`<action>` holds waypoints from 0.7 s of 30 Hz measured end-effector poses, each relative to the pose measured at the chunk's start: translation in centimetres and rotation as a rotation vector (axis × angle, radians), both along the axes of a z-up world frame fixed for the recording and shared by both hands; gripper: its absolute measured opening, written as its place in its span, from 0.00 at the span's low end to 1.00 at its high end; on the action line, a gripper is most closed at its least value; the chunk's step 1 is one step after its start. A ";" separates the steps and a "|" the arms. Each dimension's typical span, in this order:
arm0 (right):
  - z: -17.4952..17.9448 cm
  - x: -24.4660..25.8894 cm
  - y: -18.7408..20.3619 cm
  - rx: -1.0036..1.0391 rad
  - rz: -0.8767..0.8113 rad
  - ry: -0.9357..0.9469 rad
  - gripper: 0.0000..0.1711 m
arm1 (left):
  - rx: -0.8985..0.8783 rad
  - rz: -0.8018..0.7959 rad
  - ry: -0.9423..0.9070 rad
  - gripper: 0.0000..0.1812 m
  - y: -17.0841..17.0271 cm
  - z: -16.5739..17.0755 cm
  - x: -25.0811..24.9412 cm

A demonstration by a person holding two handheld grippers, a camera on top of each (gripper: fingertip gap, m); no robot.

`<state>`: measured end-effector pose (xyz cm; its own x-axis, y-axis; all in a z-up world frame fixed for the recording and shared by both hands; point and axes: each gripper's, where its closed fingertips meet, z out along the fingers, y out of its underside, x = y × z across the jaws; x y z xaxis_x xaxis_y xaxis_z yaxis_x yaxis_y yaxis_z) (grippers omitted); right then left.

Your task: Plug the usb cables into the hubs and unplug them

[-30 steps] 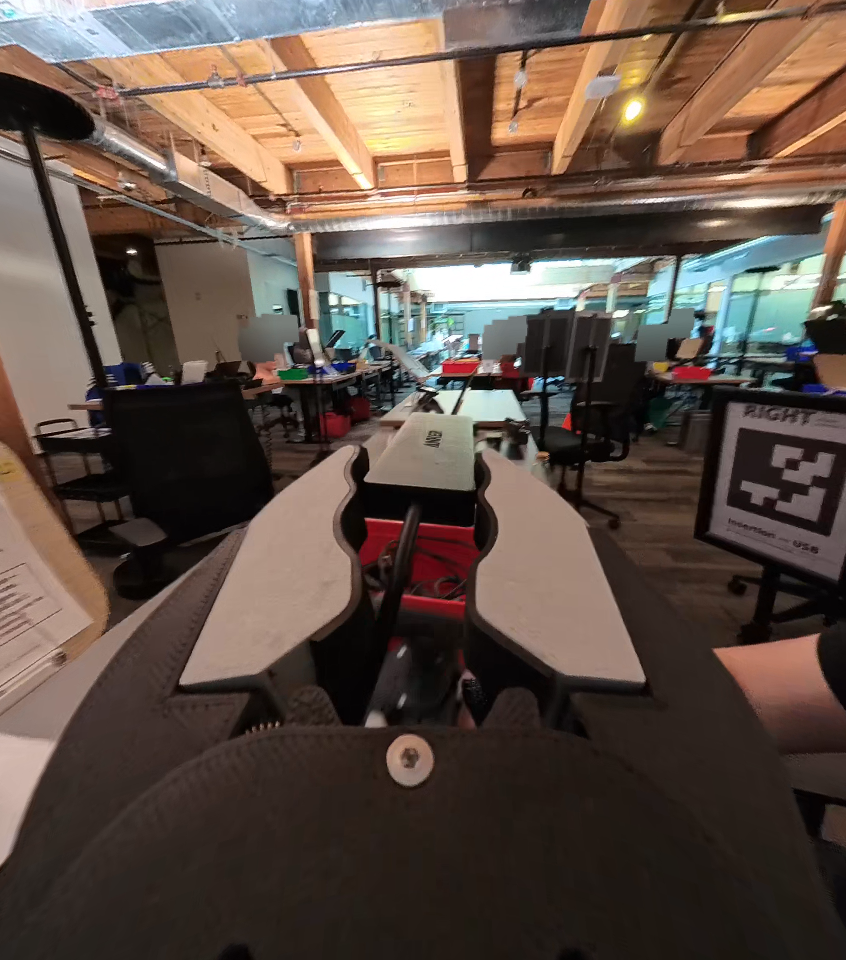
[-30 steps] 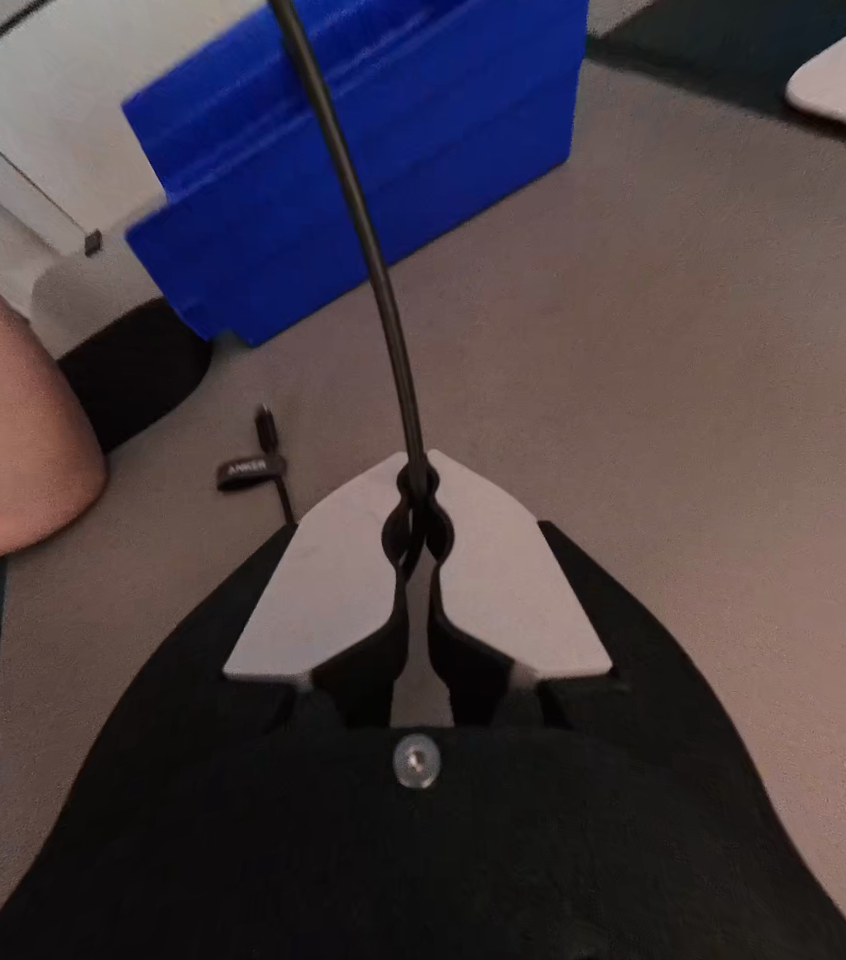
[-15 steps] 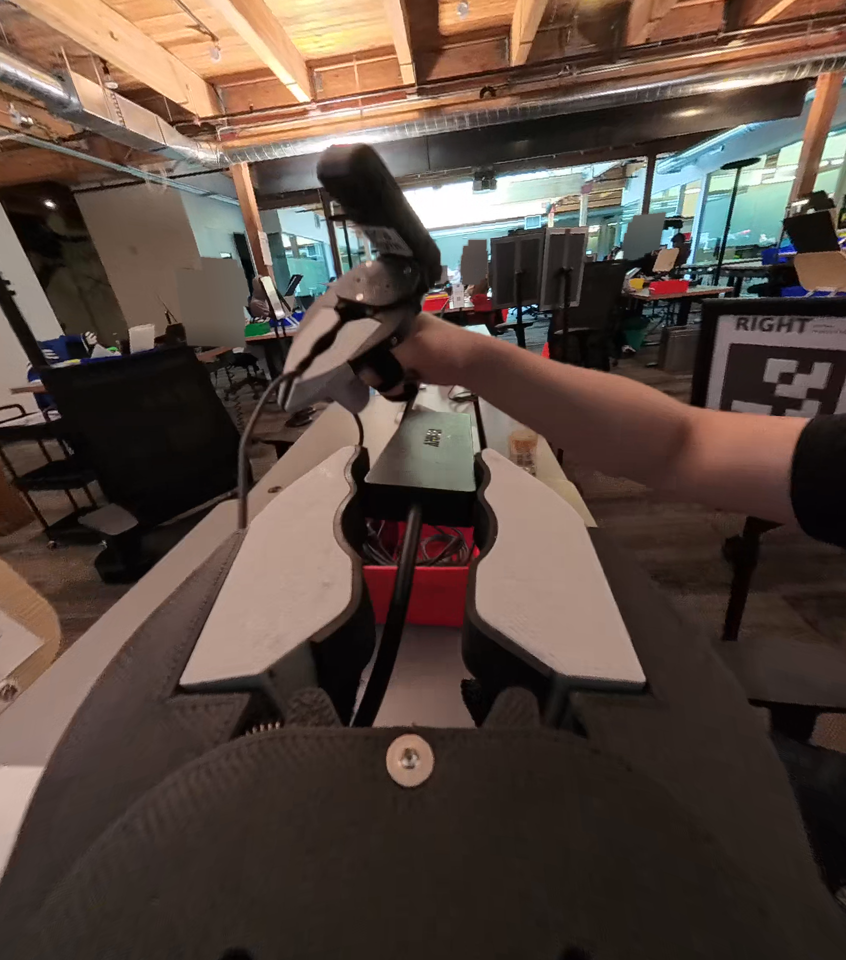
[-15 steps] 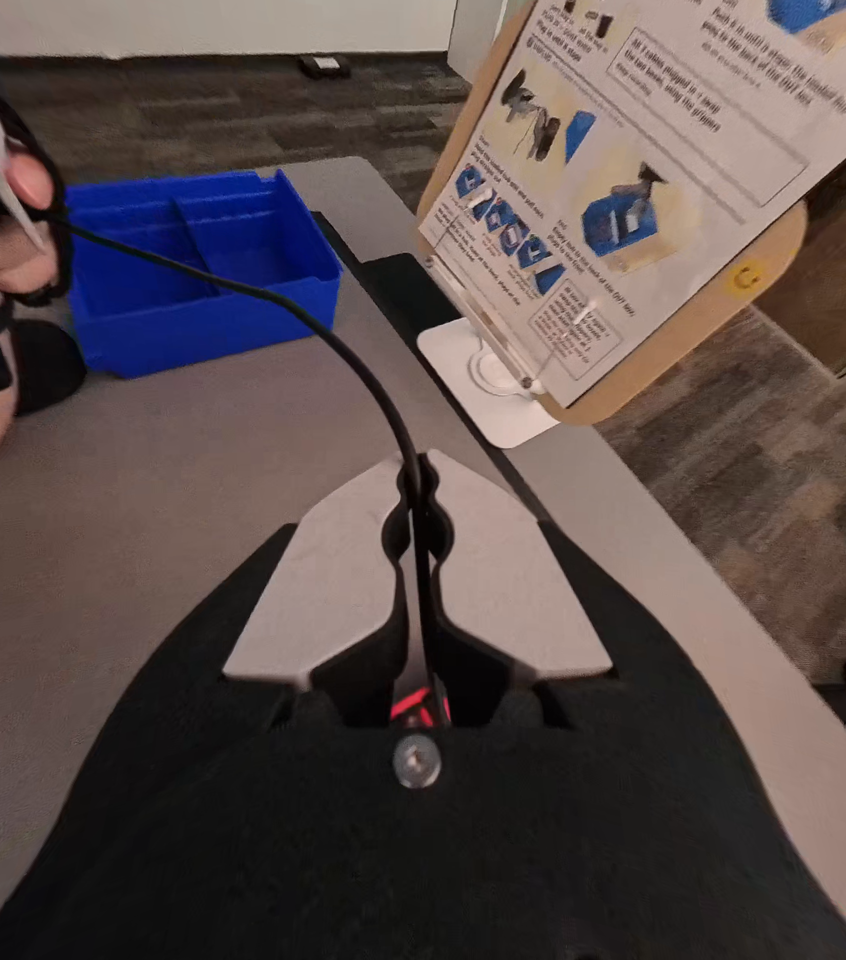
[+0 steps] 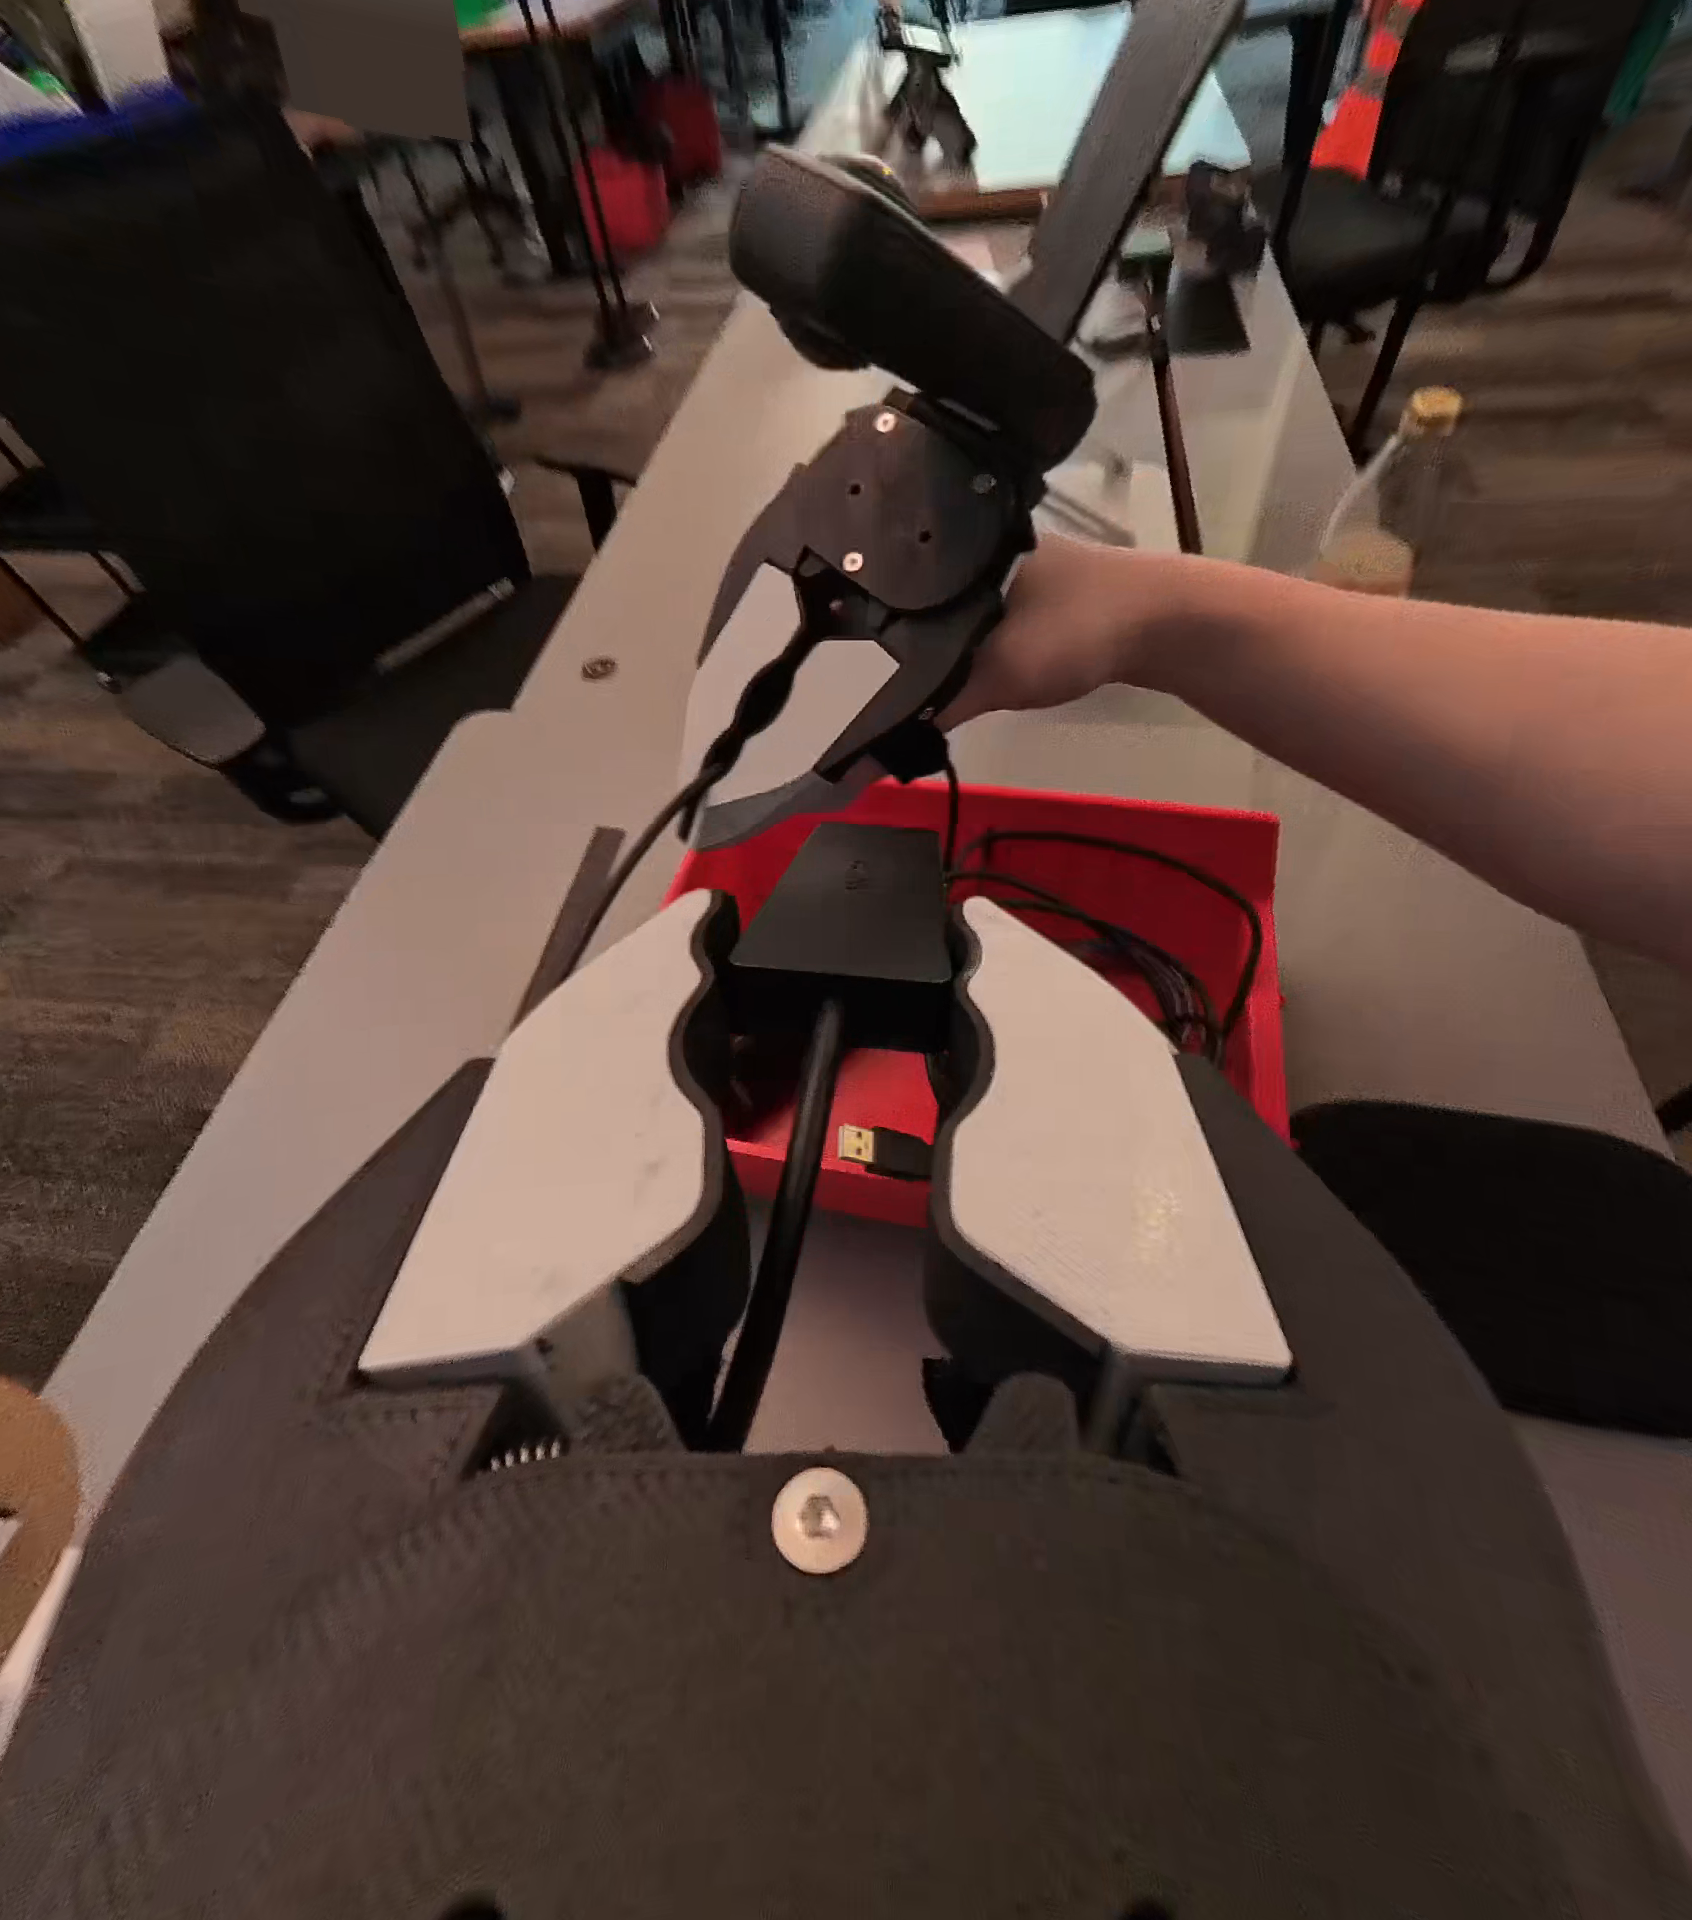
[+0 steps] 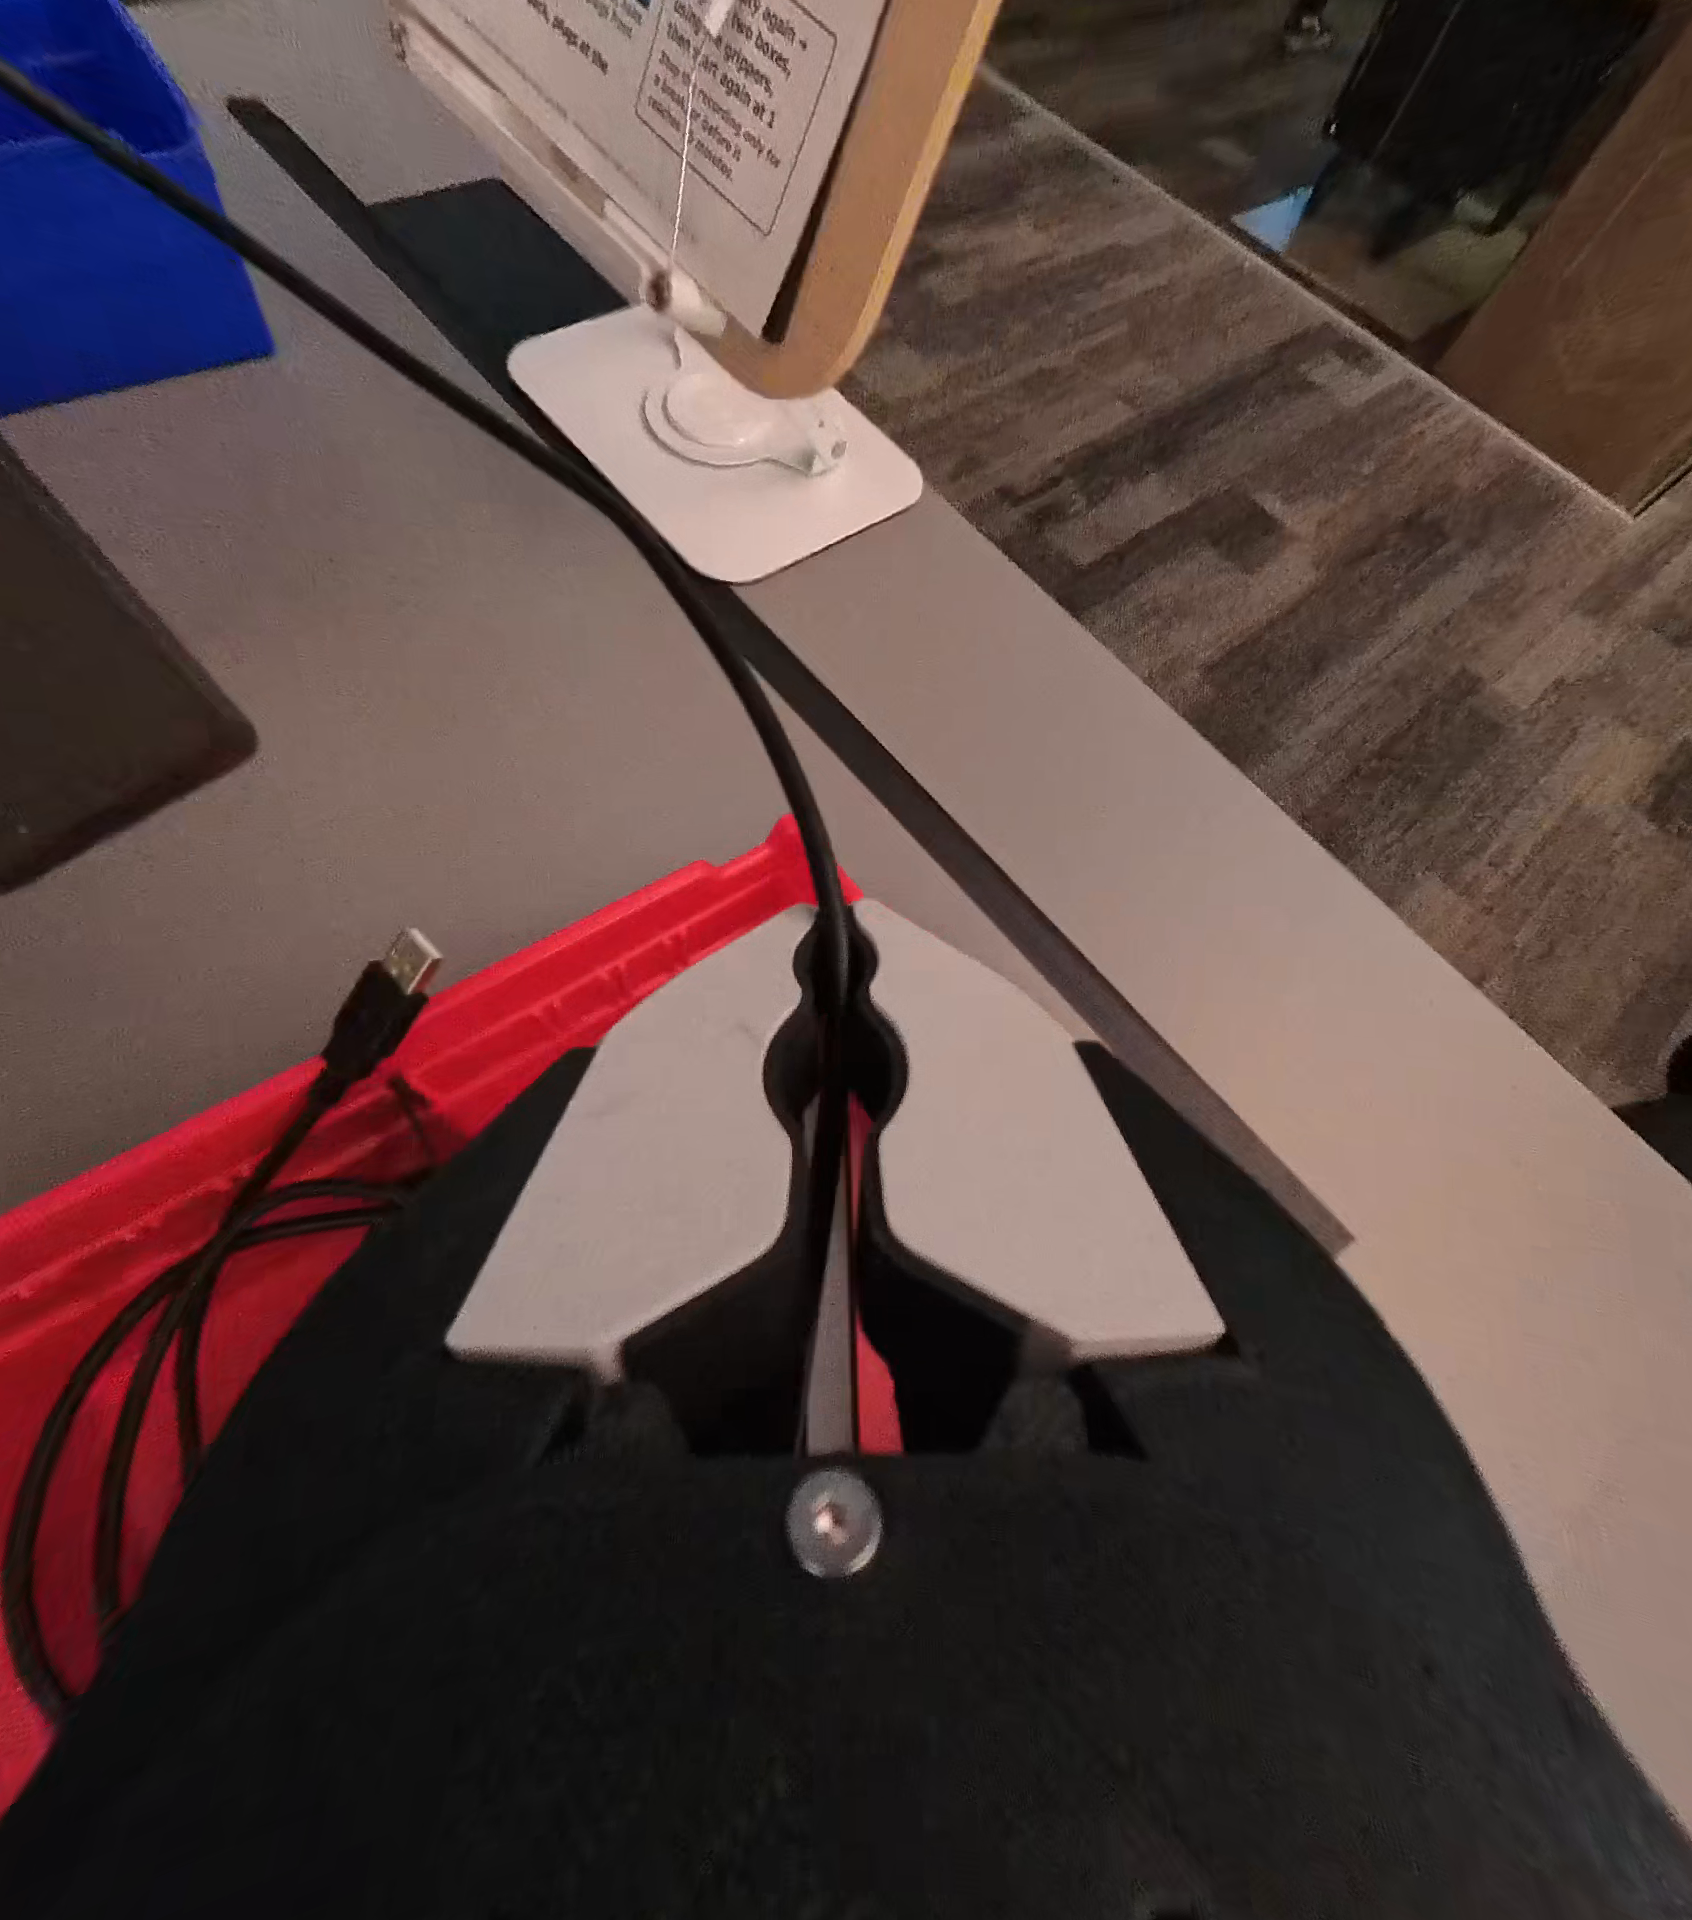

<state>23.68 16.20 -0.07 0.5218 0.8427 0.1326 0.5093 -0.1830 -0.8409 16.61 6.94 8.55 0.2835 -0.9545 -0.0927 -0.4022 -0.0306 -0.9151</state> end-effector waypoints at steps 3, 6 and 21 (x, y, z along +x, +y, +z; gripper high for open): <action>-3.2 -0.3 0.3 -0.077 0.043 0.004 0.01 | -0.007 -0.045 0.107 0.21 0.4 -2.0 1.7; -7.4 0.7 0.5 -0.165 0.055 -0.135 0.01 | 0.012 -0.047 0.227 0.21 1.2 -4.1 2.9; -3.7 6.6 -4.1 -0.021 -0.074 0.235 0.30 | -0.056 -0.113 0.682 0.21 4.5 -14.3 6.2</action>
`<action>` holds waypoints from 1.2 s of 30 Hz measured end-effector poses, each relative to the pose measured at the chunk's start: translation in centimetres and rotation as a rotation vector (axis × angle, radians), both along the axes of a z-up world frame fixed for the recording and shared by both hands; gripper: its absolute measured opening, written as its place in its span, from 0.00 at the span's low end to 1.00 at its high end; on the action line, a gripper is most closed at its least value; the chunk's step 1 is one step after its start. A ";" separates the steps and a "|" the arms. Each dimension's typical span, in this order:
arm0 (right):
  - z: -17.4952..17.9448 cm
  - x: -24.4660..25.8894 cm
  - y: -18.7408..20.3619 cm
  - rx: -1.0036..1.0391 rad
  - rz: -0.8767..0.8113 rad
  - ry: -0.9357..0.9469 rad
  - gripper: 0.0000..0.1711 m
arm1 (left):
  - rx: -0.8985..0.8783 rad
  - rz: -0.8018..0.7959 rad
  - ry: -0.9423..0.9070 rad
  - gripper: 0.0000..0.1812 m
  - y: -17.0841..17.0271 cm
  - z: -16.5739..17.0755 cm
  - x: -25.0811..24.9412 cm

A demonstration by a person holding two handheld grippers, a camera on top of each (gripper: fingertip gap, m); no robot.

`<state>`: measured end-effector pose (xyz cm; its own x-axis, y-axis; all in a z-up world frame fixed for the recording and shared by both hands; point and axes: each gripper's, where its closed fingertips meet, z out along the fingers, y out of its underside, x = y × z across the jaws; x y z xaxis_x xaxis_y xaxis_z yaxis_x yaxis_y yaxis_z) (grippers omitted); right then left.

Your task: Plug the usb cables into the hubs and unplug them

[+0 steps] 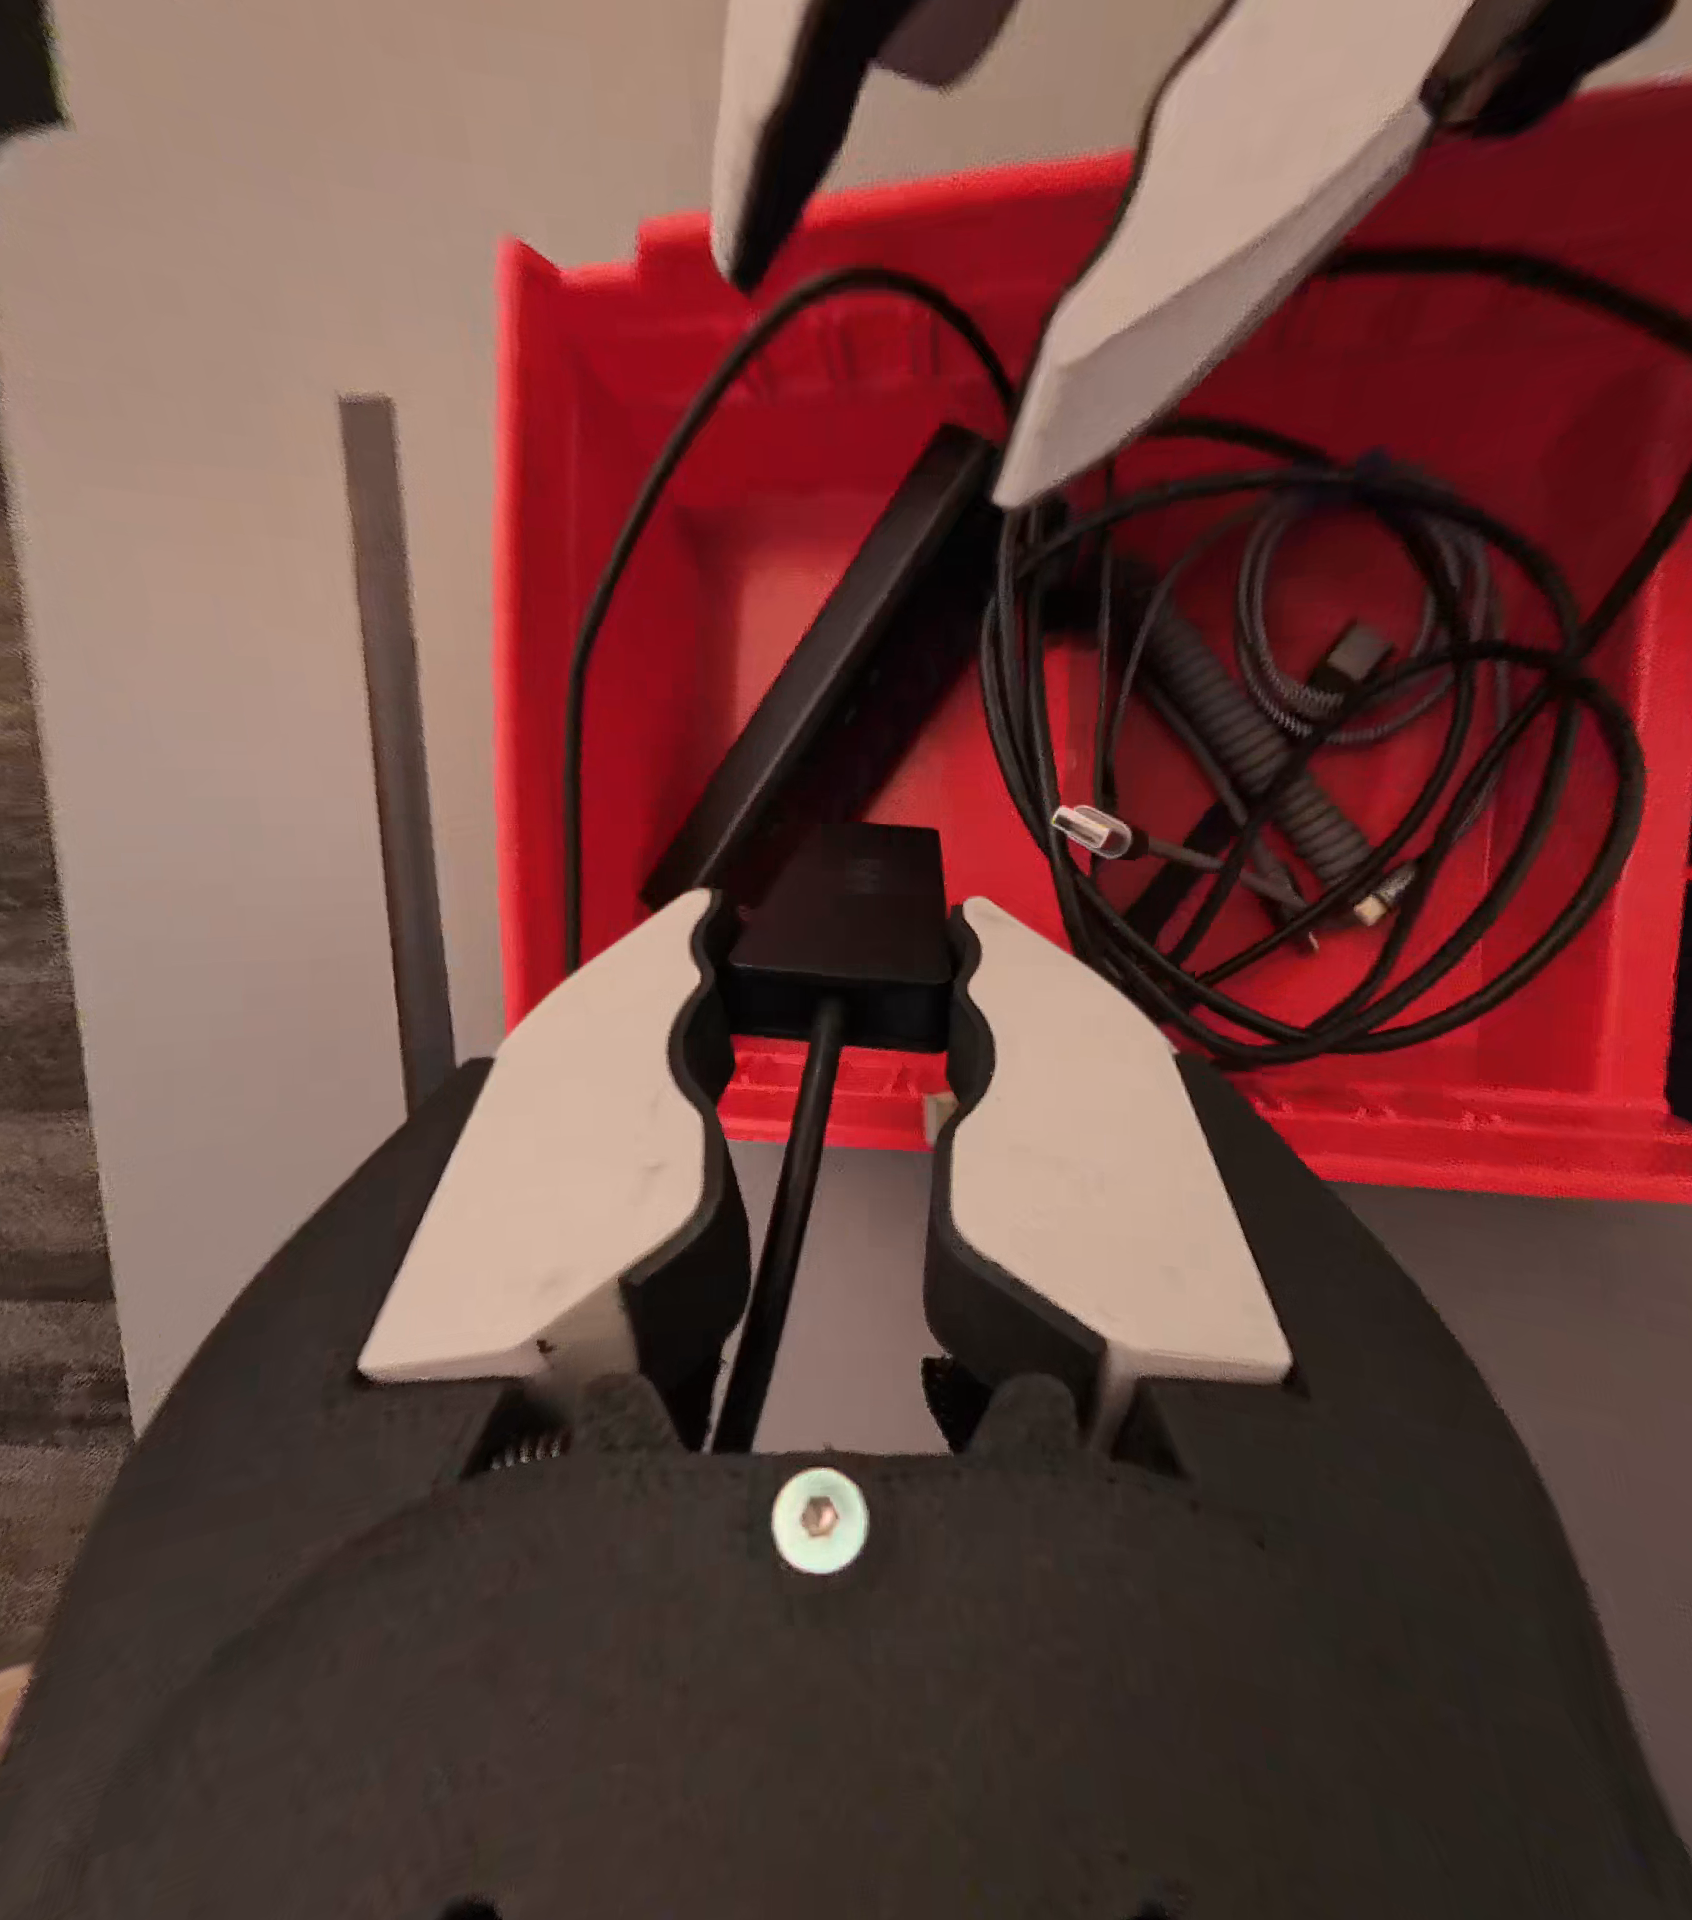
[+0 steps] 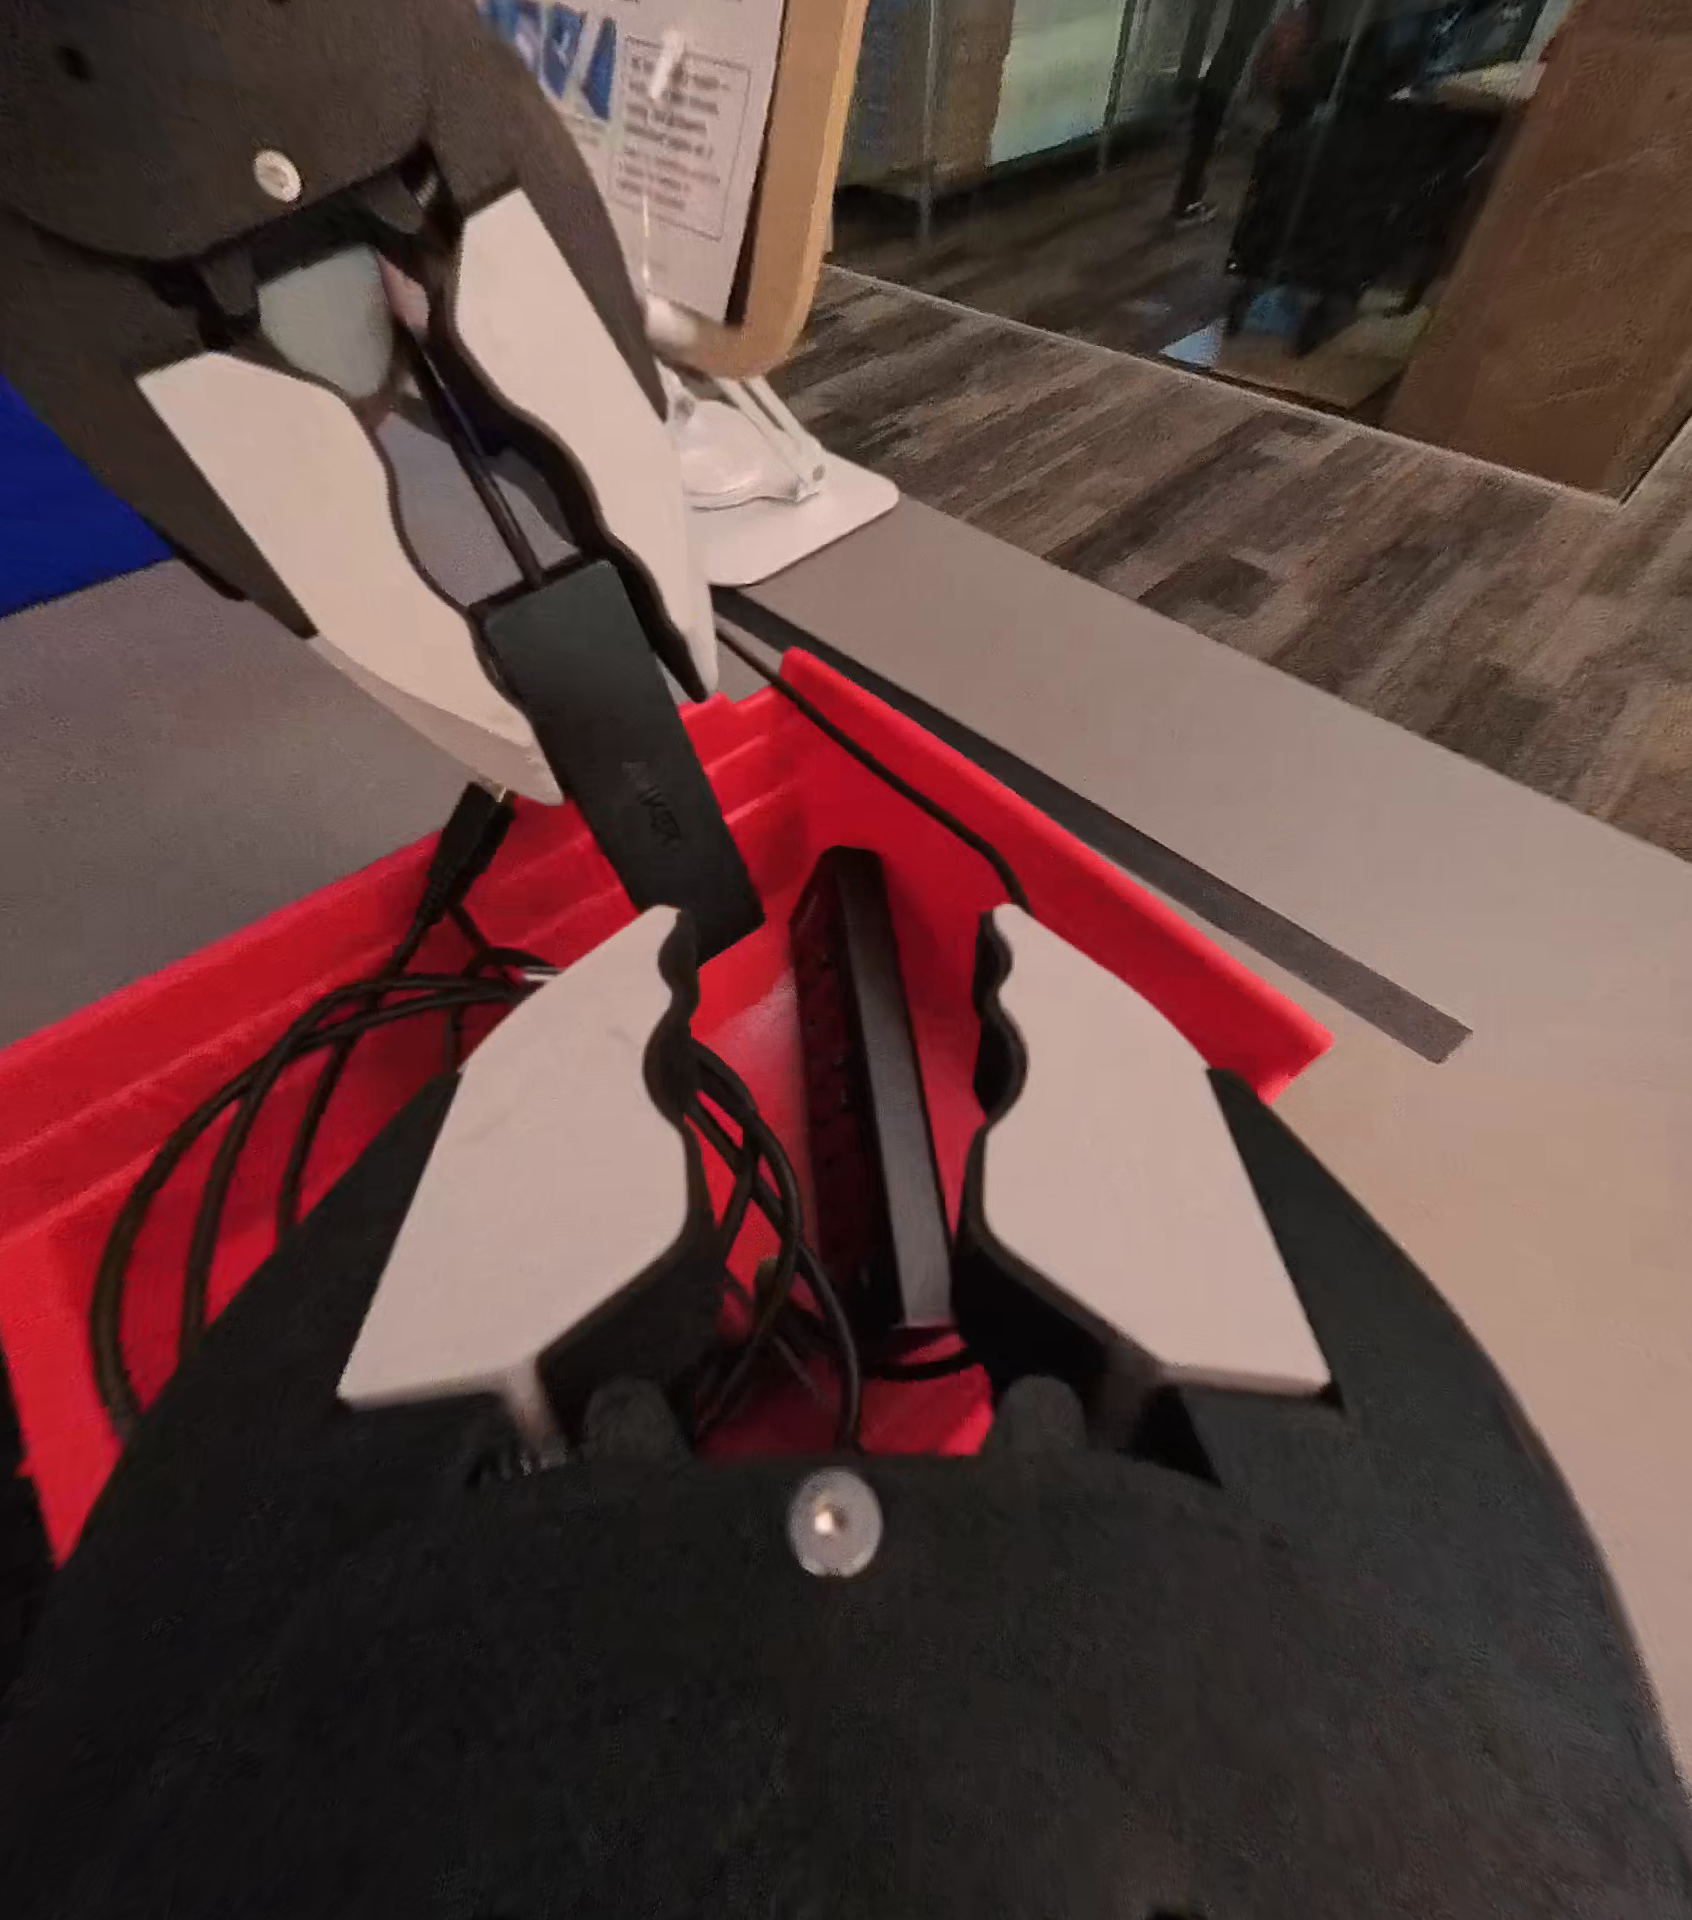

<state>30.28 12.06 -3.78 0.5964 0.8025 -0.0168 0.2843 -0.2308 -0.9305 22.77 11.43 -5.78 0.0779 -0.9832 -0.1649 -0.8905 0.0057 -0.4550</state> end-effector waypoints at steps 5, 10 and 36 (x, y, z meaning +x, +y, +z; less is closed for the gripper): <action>-3.1 2.6 0.5 -0.190 -0.118 -0.137 0.29 | -0.003 -0.171 0.133 0.21 -1.0 -1.8 1.7; -2.1 -1.3 -2.3 -0.130 0.132 -0.099 0.30 | 0.038 -0.248 0.128 0.21 -0.9 -1.5 3.2; -8.3 -3.2 1.3 -0.299 -0.111 -0.573 0.35 | -0.047 0.093 -0.801 0.37 -8.4 12.5 -13.8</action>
